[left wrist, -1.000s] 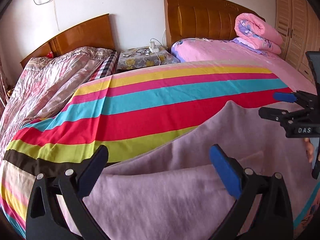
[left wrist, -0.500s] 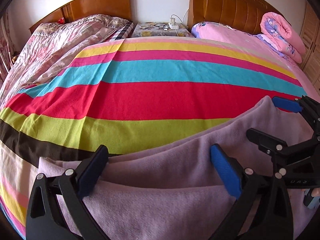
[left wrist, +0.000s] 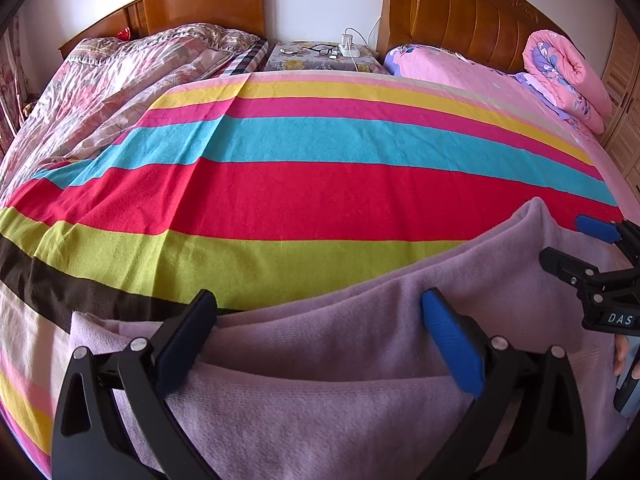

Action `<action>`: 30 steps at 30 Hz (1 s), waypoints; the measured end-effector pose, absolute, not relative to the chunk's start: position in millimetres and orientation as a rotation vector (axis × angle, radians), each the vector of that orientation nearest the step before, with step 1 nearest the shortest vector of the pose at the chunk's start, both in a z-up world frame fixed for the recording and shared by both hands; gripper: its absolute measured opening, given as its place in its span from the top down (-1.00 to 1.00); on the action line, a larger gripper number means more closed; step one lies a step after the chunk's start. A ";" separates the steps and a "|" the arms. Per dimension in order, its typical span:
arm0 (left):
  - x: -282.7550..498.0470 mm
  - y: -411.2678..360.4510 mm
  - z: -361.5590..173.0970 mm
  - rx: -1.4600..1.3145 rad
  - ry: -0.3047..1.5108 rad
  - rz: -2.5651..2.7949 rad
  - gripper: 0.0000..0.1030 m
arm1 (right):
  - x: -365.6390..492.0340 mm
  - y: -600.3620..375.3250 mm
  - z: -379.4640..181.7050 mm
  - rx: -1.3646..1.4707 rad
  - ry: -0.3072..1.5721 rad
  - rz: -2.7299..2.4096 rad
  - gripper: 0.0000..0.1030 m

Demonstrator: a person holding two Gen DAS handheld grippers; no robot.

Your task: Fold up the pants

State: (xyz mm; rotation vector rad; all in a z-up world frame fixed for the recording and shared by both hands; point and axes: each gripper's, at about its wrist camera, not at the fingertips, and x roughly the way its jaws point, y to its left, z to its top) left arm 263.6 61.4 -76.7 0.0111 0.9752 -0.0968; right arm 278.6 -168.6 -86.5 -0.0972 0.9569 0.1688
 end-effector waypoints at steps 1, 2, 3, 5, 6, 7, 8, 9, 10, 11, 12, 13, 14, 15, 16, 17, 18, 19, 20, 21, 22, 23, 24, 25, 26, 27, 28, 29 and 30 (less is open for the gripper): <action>264.3 61.7 -76.9 0.012 0.975 -0.097 -0.97 | 281.3 -178.7 -87.5 -0.054 0.969 0.154 -0.84; 263.6 61.5 -76.8 0.011 0.975 -0.097 -0.97 | 281.3 -188.7 -85.6 -0.038 0.964 0.104 -0.84; 264.0 61.9 -77.0 0.010 0.975 -0.097 -0.97 | 281.3 -198.1 -82.8 -0.041 0.951 0.048 -0.84; 263.8 61.5 -76.9 0.011 0.975 -0.097 -0.97 | 278.9 -217.4 -78.4 -0.046 0.947 -0.064 -0.84; 263.6 61.4 -76.9 0.010 0.975 -0.098 -0.97 | 274.3 -225.9 -75.1 -0.031 0.946 -0.091 -0.84; 263.5 61.3 -76.9 0.010 0.975 -0.097 -0.97 | 267.6 -232.5 -71.5 -0.006 0.937 -0.084 -0.84; 263.8 61.5 -76.9 0.011 0.975 -0.097 -0.97 | 258.1 -234.4 -67.5 0.014 0.929 -0.055 -0.84; 263.5 61.3 -76.8 0.010 0.975 -0.097 -0.97 | 248.2 -232.6 -64.9 0.017 0.926 -0.013 -0.84; 263.5 61.3 -76.8 0.011 0.975 -0.097 -0.97 | 236.4 -228.6 -63.5 0.007 0.923 0.036 -0.86; 263.5 61.4 -76.8 0.011 0.975 -0.097 -0.97 | 224.2 -221.9 -63.8 -0.013 0.926 0.087 -0.86; 263.9 61.7 -76.9 0.011 0.975 -0.097 -0.97 | 213.8 -216.5 -66.6 -0.035 0.938 0.131 -0.86; 263.5 61.4 -76.8 0.011 0.975 -0.097 -0.97 | 205.5 -212.5 -72.3 -0.062 0.961 0.158 -0.86; 263.7 61.5 -76.9 0.011 0.975 -0.097 -0.97 | 200.2 -210.8 -77.8 -0.093 0.983 0.151 -0.86; 263.4 61.4 -76.8 0.011 0.975 -0.097 -0.97 | 197.0 -214.1 -83.0 -0.112 0.995 0.117 -0.86; 264.0 61.8 -76.9 0.011 0.974 -0.097 -0.97 | 195.4 -223.5 -83.9 -0.071 0.990 0.117 -0.87; 263.4 61.4 -76.8 0.012 0.974 -0.097 -0.97 | 194.9 -233.7 -82.8 -0.024 0.988 0.099 -0.87; 263.9 61.9 -77.0 0.011 0.974 -0.097 -0.97 | 195.6 -242.8 -80.7 -0.010 0.985 0.042 -0.87; 263.4 61.6 -77.1 0.011 0.974 -0.097 -0.97 | 195.3 -251.3 -78.8 -0.017 0.984 -0.029 -0.87; 263.7 61.7 -77.2 0.011 0.974 -0.097 -0.97 | 193.2 -260.1 -78.3 -0.019 0.986 -0.075 -0.87; 263.4 61.6 -77.0 0.012 0.974 -0.097 -0.97 | 191.0 -268.0 -78.1 -0.007 0.991 -0.094 -0.87; 264.2 62.1 -77.2 0.012 0.974 -0.097 -0.97 | 185.8 -271.7 -75.9 0.005 0.987 -0.097 -0.87; 263.7 61.8 -77.2 0.012 0.974 -0.097 -0.97 | 178.6 -272.2 -72.2 0.004 0.976 -0.094 -0.87; 263.3 61.7 -77.1 0.009 0.974 -0.099 -0.97 | 169.8 -270.3 -67.6 -0.005 0.962 -0.086 -0.87; 262.8 63.0 -76.2 0.004 0.972 -0.100 -0.97 | 159.9 -266.5 -62.9 -0.009 0.946 -0.066 -0.87; 259.5 64.2 -72.7 -0.001 0.958 -0.092 -0.97 | 148.9 -261.4 -57.9 -0.008 0.931 -0.032 -0.87; 252.6 66.4 -65.4 -0.005 0.927 -0.075 -0.97 | 137.6 -255.5 -53.4 -0.008 0.918 0.007 -0.87; 241.9 69.7 -54.4 -0.017 0.885 -0.064 -0.97 | 125.3 -248.0 -49.4 -0.019 0.908 0.047 -0.87; 228.1 72.5 -41.8 -0.041 0.847 -0.076 -0.97 | 113.1 -241.6 -44.8 -0.039 0.896 0.079 -0.87; 213.4 75.8 -28.8 -0.066 0.813 -0.112 -0.97 | 99.6 -236.4 -42.5 -0.055 0.885 0.101 -0.87</action>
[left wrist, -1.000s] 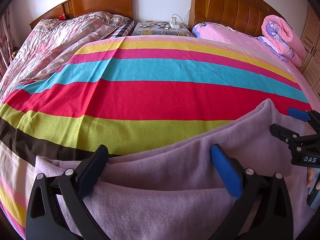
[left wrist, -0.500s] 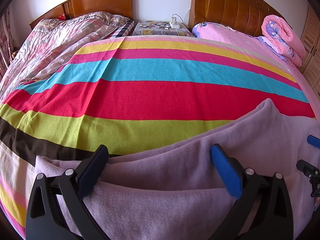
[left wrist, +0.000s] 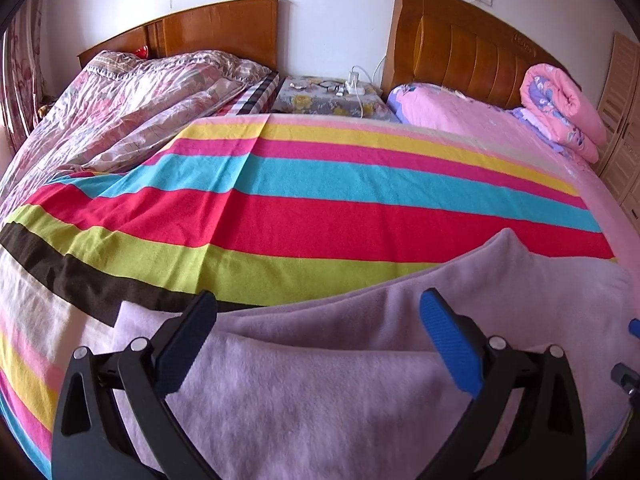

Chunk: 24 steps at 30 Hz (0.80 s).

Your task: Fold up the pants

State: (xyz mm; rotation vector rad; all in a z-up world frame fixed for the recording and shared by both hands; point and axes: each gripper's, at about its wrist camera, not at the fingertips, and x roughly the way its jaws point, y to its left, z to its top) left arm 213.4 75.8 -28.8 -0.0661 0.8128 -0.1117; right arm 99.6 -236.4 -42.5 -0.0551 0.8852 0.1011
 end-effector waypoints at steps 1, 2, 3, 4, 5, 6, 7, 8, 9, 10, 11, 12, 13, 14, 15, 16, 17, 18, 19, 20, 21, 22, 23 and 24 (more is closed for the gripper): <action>198.2 77.5 -17.3 -0.075 0.782 -0.153 -0.97 | 88.9 -230.9 -40.8 -0.062 0.882 0.121 -0.87; 182.1 77.1 -7.8 -0.059 0.754 -0.185 -0.97 | 76.3 -227.3 -40.7 -0.059 0.878 0.141 -0.87; 165.5 77.0 -1.7 -0.028 0.732 -0.199 -0.97 | 64.3 -224.2 -41.6 -0.048 0.872 0.157 -0.88; 149.4 77.7 0.8 0.004 0.717 -0.202 -0.97 | 54.7 -221.0 -44.3 -0.035 0.872 0.176 -0.88; 134.0 79.7 -0.7 0.030 0.712 -0.205 -0.97 | 46.7 -216.9 -48.4 -0.030 0.880 0.195 -0.88; 119.5 80.4 -5.5 0.053 0.723 -0.201 -0.97 | 40.4 -212.5 -52.4 -0.033 0.885 0.206 -0.88; 107.4 83.7 -12.1 0.069 0.738 -0.200 -0.97 | 35.7 -207.5 -56.4 -0.035 0.887 0.214 -0.88; 95.7 87.0 -20.0 0.080 0.754 -0.194 -0.97 | 32.2 -200.5 -60.5 -0.030 0.889 0.227 -0.88; 86.6 91.5 -28.4 0.086 0.773 -0.180 -0.97 | 30.6 -195.0 -62.8 -0.020 0.891 0.249 -0.88; 80.6 96.4 -37.0 0.081 0.796 -0.164 -0.97 | 30.8 -187.9 -64.4 -0.019 0.890 0.261 -0.88; 78.6 102.1 -45.7 0.068 0.822 -0.146 -0.97 | 31.2 -182.0 -64.0 -0.030 0.885 0.265 -0.88; 76.7 106.4 -53.7 0.059 0.844 -0.121 -0.97 | 31.7 -175.8 -63.0 -0.047 0.877 0.269 -0.88; 75.0 111.4 -62.8 0.064 0.856 -0.096 -0.97 | 31.5 -169.2 -63.3 -0.064 0.873 0.281 -0.88; 74.6 113.9 -70.4 0.085 0.862 -0.082 -0.97 | 31.8 -163.5 -65.7 -0.083 0.878 0.293 -0.88; 71.0 113.7 -74.2 0.104 0.841 -0.089 -0.97 | 32.7 -160.6 -69.9 -0.104 0.892 0.292 -0.88; 67.7 115.0 -75.4 0.106 0.822 -0.092 -0.97 | 33.8 -159.7 -75.4 -0.129 0.906 0.285 -0.88; 67.1 115.5 -75.7 0.104 0.826 -0.094 -0.97 | 32.5 -159.7 -80.7 -0.155 0.906 0.281 -0.88; 68.1 115.4 -75.1 0.107 0.837 -0.096 -0.97 | 28.1 -162.4 -81.6 -0.168 0.881 0.293 -0.88; 69.6 114.9 -73.6 0.115 0.852 -0.095 -0.97 | 26.9 -168.0 -81.9 -0.167 0.882 0.296 -0.88; 71.2 112.9 -69.8 0.127 0.870 -0.087 -0.97 | 23.8 -175.0 -81.2 -0.156 0.889 0.292 -0.88; 72.1 111.0 -64.6 0.138 0.880 -0.079 -0.97 | 21.0 -183.9 -80.2 -0.144 0.892 0.279 -0.88; 72.1 108.3 -56.8 0.146 0.868 -0.083 -0.97 | 17.6 -194.1 -78.2 -0.130 0.894 0.263 -0.88; 71.4 103.3 -46.9 0.157 0.846 -0.096 -0.97 | 12.4 -205.4 -74.0 -0.110 0.887 0.241 -0.88; 71.6 97.6 -36.9 0.166 0.821 -0.116 -0.97 | 6.4 -218.8 -68.4 -0.076 0.872 0.221 -0.87</action>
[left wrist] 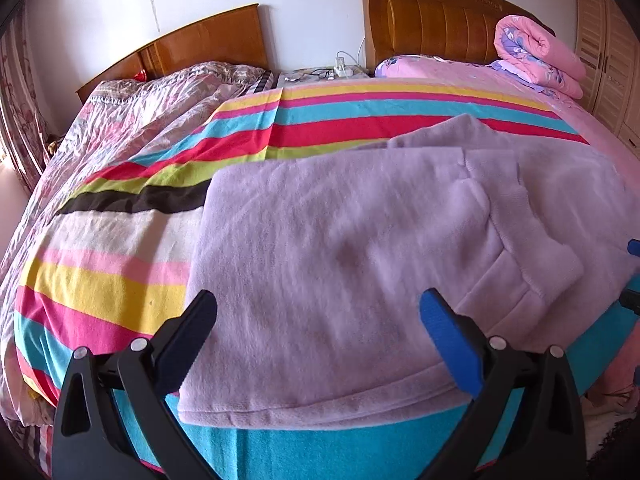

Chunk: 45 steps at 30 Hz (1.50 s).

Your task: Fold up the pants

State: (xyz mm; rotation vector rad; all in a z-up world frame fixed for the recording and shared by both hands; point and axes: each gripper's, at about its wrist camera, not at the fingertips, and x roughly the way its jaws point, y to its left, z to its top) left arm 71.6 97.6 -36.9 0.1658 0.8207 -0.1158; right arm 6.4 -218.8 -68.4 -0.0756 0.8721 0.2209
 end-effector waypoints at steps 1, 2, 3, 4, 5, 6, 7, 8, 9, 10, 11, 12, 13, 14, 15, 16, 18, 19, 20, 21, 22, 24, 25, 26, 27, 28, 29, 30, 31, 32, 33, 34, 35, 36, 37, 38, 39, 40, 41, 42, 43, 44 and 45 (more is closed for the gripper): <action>73.1 90.3 -26.8 0.174 0.794 -0.138 -0.97 | -0.6 -232.6 -62.6 -0.030 0.852 0.194 -0.87; 75.8 82.5 -18.6 0.182 0.769 -0.159 -0.97 | -7.1 -250.1 -57.2 0.027 0.830 0.157 -0.88; 80.4 73.8 -12.1 0.188 0.748 -0.180 -0.97 | -13.5 -269.3 -53.0 0.093 0.809 0.114 -0.88; 86.6 65.6 -8.4 0.191 0.734 -0.200 -0.97 | -19.5 -288.8 -50.3 0.163 0.790 0.074 -0.88; 94.4 55.7 -6.2 0.201 0.729 -0.212 -0.97 | -25.7 -308.8 -49.1 0.236 0.774 0.031 -0.88; 102.4 46.2 -5.8 0.217 0.727 -0.214 -0.97 | -31.7 -327.1 -49.9 0.306 0.764 -0.013 -0.88; 110.1 36.6 -5.8 0.233 0.724 -0.219 -0.97 | -36.3 -344.2 -51.9 0.375 0.759 -0.050 -0.88; 118.2 28.1 -6.3 0.245 0.721 -0.234 -0.97 | -40.7 -359.7 -55.0 0.438 0.751 -0.082 -0.88; 125.5 20.5 -8.5 0.258 0.724 -0.246 -0.97 | -44.1 -373.4 -59.1 0.495 0.746 -0.111 -0.88; 132.5 14.2 -11.2 0.273 0.728 -0.249 -0.97 | -46.0 -384.9 -64.0 0.548 0.751 -0.134 -0.85; 139.5 9.6 -14.6 0.284 0.731 -0.251 -0.97 | -46.6 -394.8 -69.2 0.601 0.753 -0.141 -0.82; 146.1 6.6 -18.7 0.291 0.738 -0.254 -0.97 | -45.9 -403.3 -74.4 0.654 0.746 -0.133 -0.78; 152.2 5.0 -23.3 0.296 0.749 -0.248 -0.97 | -43.9 -410.3 -79.3 0.702 0.742 -0.126 -0.70; 157.8 6.1 -28.2 0.291 0.761 -0.244 -0.97 | -38.6 -416.3 -82.3 0.738 0.741 -0.121 -0.67; 162.1 8.6 -33.8 0.272 0.777 -0.245 -0.97 | -33.7 -419.7 -84.4 0.760 0.735 -0.108 -0.67; 166.6 12.2 -39.8 0.251 0.797 -0.241 -0.97 | -28.3 -423.1 -85.4 0.773 0.727 -0.096 -0.66; 172.7 21.1 -51.6 0.198 0.834 -0.257 -0.97 | -16.7 -426.6 -86.6 0.783 0.729 -0.103 -0.64; 175.1 25.9 -56.2 0.165 0.848 -0.271 -0.97 | -11.6 -427.7 -86.2 0.785 0.738 -0.102 -0.63; 176.5 30.8 -58.1 0.137 0.858 -0.284 -0.97 | -7.3 -427.6 -86.4 0.788 0.748 -0.096 -0.64; 178.6 34.5 -58.7 0.113 0.865 -0.295 -0.97 | -4.2 -426.9 -86.5 0.786 0.758 -0.089 -0.64; 180.6 36.7 -59.7 0.098 0.871 -0.300 -0.97 | -0.5 -426.5 -86.2 0.776 0.778 -0.085 -0.64; 181.2 37.4 -62.2 0.090 0.878 -0.300 -0.97 | 0.7 -421.0 -84.6 0.784 0.832 -0.067 -0.63; 180.5 36.2 -62.4 0.097 0.875 -0.297 -0.97 | 0.4 -417.9 -85.1 0.806 0.855 -0.038 -0.59; 180.4 34.7 -63.0 0.106 0.873 -0.294 -0.97 | -1.0 -413.9 -86.0 0.822 0.872 -0.009 -0.55; 180.4 33.5 -63.6 0.112 0.872 -0.290 -0.97 | -1.9 -410.1 -86.7 0.827 0.885 0.006 -0.54; 180.3 32.8 -63.9 0.116 0.871 -0.288 -0.97 | -2.7 -408.8 -86.6 0.828 0.882 0.007 -0.53; 180.2 32.8 -63.9 0.119 0.872 -0.287 -0.97 | -1.7 -410.9 -87.1 0.838 0.865 0.006 -0.53; 180.3 32.4 -64.3 0.122 0.873 -0.287 -0.97 | 0.1 -415.6 -88.3 0.861 0.838 0.000 -0.52; 180.2 32.0 -64.5 0.125 0.873 -0.286 -0.97 | 2.5 -422.0 -90.0 0.898 0.812 -0.007 -0.52; 180.1 31.7 -64.2 0.128 0.873 -0.286 -0.97 | 5.0 -427.1 -92.2 0.938 0.790 -0.008 -0.52; 179.7 30.4 -64.3 0.130 0.872 -0.282 -0.97 | 8.3 -429.5 -93.3 0.961 0.775 -0.007 -0.52; 179.3 30.0 -64.5 0.133 0.871 -0.277 -0.97 | 11.7 -429.3 -93.3 0.964 0.770 -0.012 -0.53; 177.9 27.6 -64.4 0.137 0.868 -0.272 -0.97 | 14.4 -426.3 -92.2 0.954 0.772 -0.019 -0.56; 177.2 27.0 -64.4 0.142 0.865 -0.270 -0.97 | 16.0 -422.7 -90.9 0.938 0.778 -0.027 -0.57; 176.8 26.7 -64.5 0.145 0.863 -0.269 -0.97 | 17.4 -417.9 -90.0 0.911 0.793 -0.022 -0.53; 176.3 26.3 -64.2 0.144 0.863 -0.269 -0.97 | 18.6 -414.5 -89.1 0.881 0.810 -0.023 -0.36; 176.6 26.2 -64.2 0.141 0.864 -0.270 -0.97 | 18.0 -412.6 -89.5 0.870 0.824 -0.025 -0.25; 177.1 26.3 -64.4 0.139 0.866 -0.272 -0.97 | 17.7 -411.7 -91.7 0.884 0.836 -0.023 -0.02; 177.4 26.1 -64.7 0.137 0.867 -0.273 -0.97 | 16.0 -414.5 -93.6 0.902 0.832 -0.031 0.09; 177.2 25.4 -64.8 0.135 0.868 -0.274 -0.97 | 15.4 -416.2 -95.6 0.921 0.821 -0.034 0.12; 177.0 25.1 -64.8 0.136 0.867 -0.273 -0.97 | 15.6 -417.4 -97.9 0.938 0.804 -0.031 0.17; 176.5 25.2 -64.3 0.137 0.866 -0.273 -0.97 | 15.1 -420.1 -101.0 0.953 0.788 -0.033 0.30; 176.3 25.4 -63.2 0.138 0.862 -0.273 -0.97 | 14.2 -422.7 -104.6 0.973 0.777 -0.039 0.35</action>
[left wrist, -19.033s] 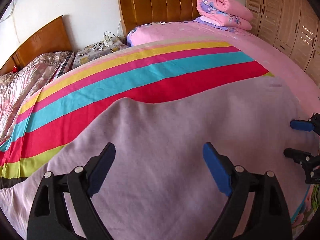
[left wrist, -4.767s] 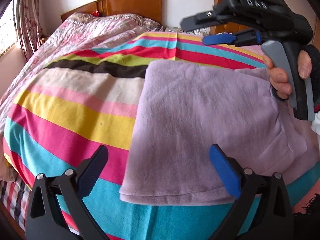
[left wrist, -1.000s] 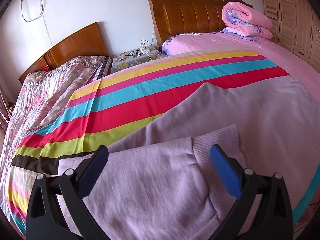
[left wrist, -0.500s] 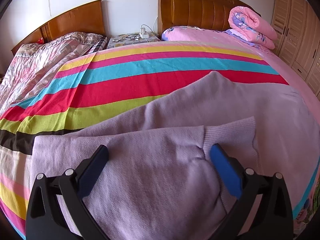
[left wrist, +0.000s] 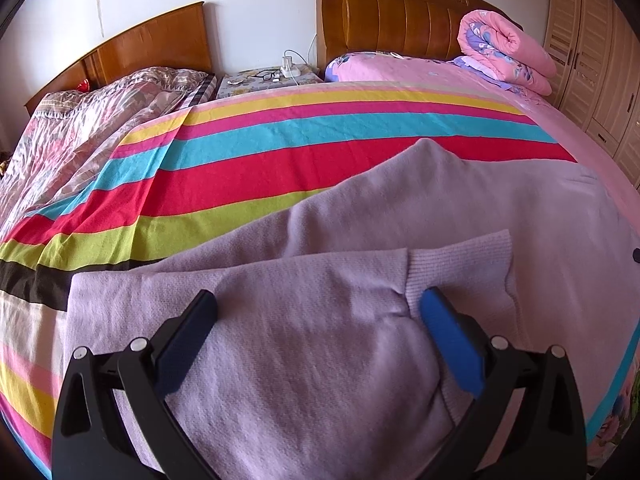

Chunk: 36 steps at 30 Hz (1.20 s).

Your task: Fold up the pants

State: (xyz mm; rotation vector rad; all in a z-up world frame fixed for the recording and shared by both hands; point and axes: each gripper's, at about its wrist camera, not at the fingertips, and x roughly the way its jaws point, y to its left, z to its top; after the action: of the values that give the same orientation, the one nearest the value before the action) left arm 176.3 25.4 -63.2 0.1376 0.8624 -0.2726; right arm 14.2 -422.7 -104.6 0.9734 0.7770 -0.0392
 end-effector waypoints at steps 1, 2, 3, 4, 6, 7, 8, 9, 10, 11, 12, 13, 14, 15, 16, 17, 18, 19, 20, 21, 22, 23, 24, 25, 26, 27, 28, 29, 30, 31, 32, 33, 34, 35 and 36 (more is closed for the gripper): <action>175.0 26.2 -61.0 0.136 0.854 -0.269 -0.97 | 13.3 -423.6 -106.9 0.994 0.765 -0.039 0.41; 171.9 27.0 -56.5 0.136 0.847 -0.254 -0.97 | 10.9 -423.2 -108.1 0.999 0.755 -0.044 0.47; 166.5 28.7 -49.1 0.128 0.833 -0.244 -0.96 | 7.8 -423.2 -108.2 0.998 0.738 -0.050 0.49; 158.8 30.6 -39.2 0.104 0.808 -0.264 -0.97 | 5.2 -421.1 -107.0 1.002 0.719 -0.056 0.53; 143.2 30.0 -20.9 0.078 0.766 -0.326 -0.97 | 2.3 -418.5 -100.9 0.985 0.688 -0.075 0.55; 137.5 25.9 -16.7 0.098 0.762 -0.356 -0.97 | 4.6 -415.0 -93.7 0.955 0.674 -0.090 0.56; 132.4 18.8 -17.6 0.136 0.774 -0.389 -0.97 | 6.2 -408.8 -83.1 0.920 0.649 -0.096 0.57; 127.5 10.0 -24.4 0.185 0.794 -0.412 -0.97 | 8.0 -401.1 -69.2 0.869 0.623 -0.100 0.57; 125.4 1.1 -37.1 0.244 0.831 -0.417 -0.97 | 10.2 -391.4 -54.0 0.800 0.601 -0.104 0.58; 125.1 -6.3 -54.7 0.303 0.881 -0.409 -0.97 | 13.7 -379.3 -37.5 0.733 0.578 -0.100 0.58; 124.5 -6.4 -66.5 0.311 0.895 -0.403 -0.97 | 16.5 -366.8 -21.2 0.672 0.558 -0.086 0.58; 121.3 3.5 -64.6 0.242 0.866 -0.417 -0.97 | 21.5 -352.2 -4.5 0.611 0.544 -0.072 0.58; 121.4 14.5 -60.3 0.180 0.880 -0.431 -0.97 | 27.6 -334.5 12.4 0.538 0.535 -0.061 0.58; 118.7 29.9 -50.7 0.113 0.853 -0.433 -0.94 | 35.2 -312.1 28.9 0.453 0.529 -0.046 0.58; 113.3 48.9 -35.8 0.044 0.792 -0.433 -0.94 | 42.1 -289.5 43.6 0.370 0.524 -0.019 0.58; 106.9 70.2 -20.0 -0.020 0.732 -0.426 -0.95 | 51.3 -260.5 56.3 0.281 0.521 0.015 0.58; 101.5 92.4 -6.0 -0.072 0.685 -0.403 -0.96 | 57.4 -228.8 65.7 0.182 0.519 0.053 0.58; 96.6 115.3 4.8 -0.113 0.653 -0.360 -0.97 | 64.1 -190.9 71.6 0.063 0.519 0.094 0.58; 92.8 139.0 12.2 -0.150 0.634 -0.305 -0.97 | 65.0 -151.7 73.9 -0.061 0.517 0.135 0.57; 88.3 162.4 15.7 -0.190 0.625 -0.248 -0.97 | 67.2 -110.4 69.2 -0.188 0.522 0.182 0.57; 83.0 184.7 17.1 -0.239 0.623 -0.202 -0.97 | 66.9 -69.7 58.2 -0.309 0.536 0.239 0.58; 77.7 206.4 15.2 -0.289 0.626 -0.167 -0.97 | 63.4 -31.8 41.8 -0.428 0.557 0.305 0.58; 71.8 225.2 11.6 -0.332 0.634 -0.135 -0.97 | 58.1 2.8 17.7 -0.552 0.583 0.375 0.57; 65.7 241.4 8.3 -0.365 0.642 -0.106 -0.97 | 50.0 32.4 -11.1 -0.679 0.615 0.446 0.58; 58.0 253.5 3.6 -0.392 0.647 -0.085 -0.97 | 41.5 54.6 -38.7 -0.780 0.647 0.514 0.58; 51.1 263.1 -0.4 -0.415 0.655 -0.074 -0.97 | 33.3 68.3 -64.9 -0.848 0.683 0.570 0.58; 46.4 269.8 -3.2 -0.436 0.668 -0.076 -0.97 | 25.0 77.2 -82.6 -0.892 0.686 0.587 0.58; 41.5 272.9 -6.2 -0.454 0.680 -0.091 -0.97 | 17.2 82.1 -86.5 -0.924 0.624 0.566 0.58; 36.6 275.4 -8.5 -0.468 0.691 -0.116 -0.97 | 15.5 82.6 -84.8 -0.932 0.617 0.567 0.58; 33.1 275.0 -10.7 -0.478 0.705 -0.149 -0.97 | 17.9 77.2 -79.0 -0.889 0.632 0.583 0.58; 33.7 270.5 -13.2 -0.490 0.721 -0.189 -0.97 | 19.5 70.0 -72.8 -0.829 0.645 0.602 0.58; 34.7 264.4 -15.7 -0.511 0.736 -0.237 -0.97 | 20.5 64.1 -68.4 -0.793 0.648 0.616 0.58; 38.0 257.9 -17.1 -0.537 0.756 -0.294 -0.97 | 18.6 60.8 -67.5 -0.793 0.640 0.618 0.58; 43.1 247.6 -18.9 -0.559 0.781 -0.355 -0.97 | 15.7 60.6 -67.2 -0.807 0.627 0.617 0.58; 47.4 236.2 -19.8 -0.574 0.804 -0.417 -0.97 | 12.7 61.1 -67.0 -0.816 0.612 0.618 0.58</action>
State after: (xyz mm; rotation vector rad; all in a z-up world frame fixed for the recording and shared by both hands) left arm 47.4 236.2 -19.8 -0.5739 0.8041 -0.4167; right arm 12.7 61.1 -67.0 -0.8159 0.6124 0.6178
